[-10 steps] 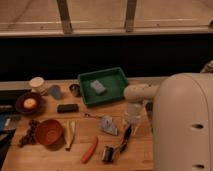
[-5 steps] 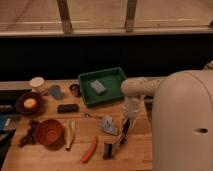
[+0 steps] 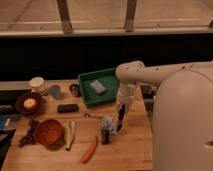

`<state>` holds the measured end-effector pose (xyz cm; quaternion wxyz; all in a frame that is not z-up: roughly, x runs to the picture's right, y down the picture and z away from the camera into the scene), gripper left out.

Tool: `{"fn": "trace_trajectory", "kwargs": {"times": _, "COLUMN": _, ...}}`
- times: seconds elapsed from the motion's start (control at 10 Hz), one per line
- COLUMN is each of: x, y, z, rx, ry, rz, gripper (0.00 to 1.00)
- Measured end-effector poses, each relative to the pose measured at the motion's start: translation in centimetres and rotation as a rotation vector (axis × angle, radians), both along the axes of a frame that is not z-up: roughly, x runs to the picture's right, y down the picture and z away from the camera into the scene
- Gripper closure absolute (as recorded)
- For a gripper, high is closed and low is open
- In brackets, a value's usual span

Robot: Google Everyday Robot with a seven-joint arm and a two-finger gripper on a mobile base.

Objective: Place brush in red bowl

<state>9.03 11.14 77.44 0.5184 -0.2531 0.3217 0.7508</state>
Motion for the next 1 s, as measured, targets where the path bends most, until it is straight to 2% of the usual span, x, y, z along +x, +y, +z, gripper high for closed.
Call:
{"fn": "trace_trajectory", "kwargs": {"times": 0.3, "x": -5.5, "y": -4.5, "z": -1.1, "rx": 0.065, "ry": -0.034, "rz": -0.065, "gripper": 1.0}}
{"fn": "trace_trajectory", "kwargs": {"times": 0.6, "x": -11.6, "y": -8.1, "z": -3.7, "rx": 0.133, "ry": -0.077, "rz": -0.161, "gripper": 1.0}}
{"fn": "trace_trajectory", "kwargs": {"times": 0.8, "x": -14.6, "y": -10.4, "z": -7.0, "rx": 0.193, "ry": -0.101, "rz": -0.222, "gripper": 1.0}}
{"fn": "trace_trajectory", "kwargs": {"times": 0.9, "x": -15.5, "y": -10.9, "z": -8.2, "rx": 0.215, "ry": -0.104, "rz": -0.243, "gripper": 1.0}}
{"fn": "trace_trajectory", "kwargs": {"times": 1.0, "x": -17.6, "y": -10.9, "z": -9.9, "rx": 0.242, "ry": -0.123, "rz": -0.276, "gripper": 1.0}}
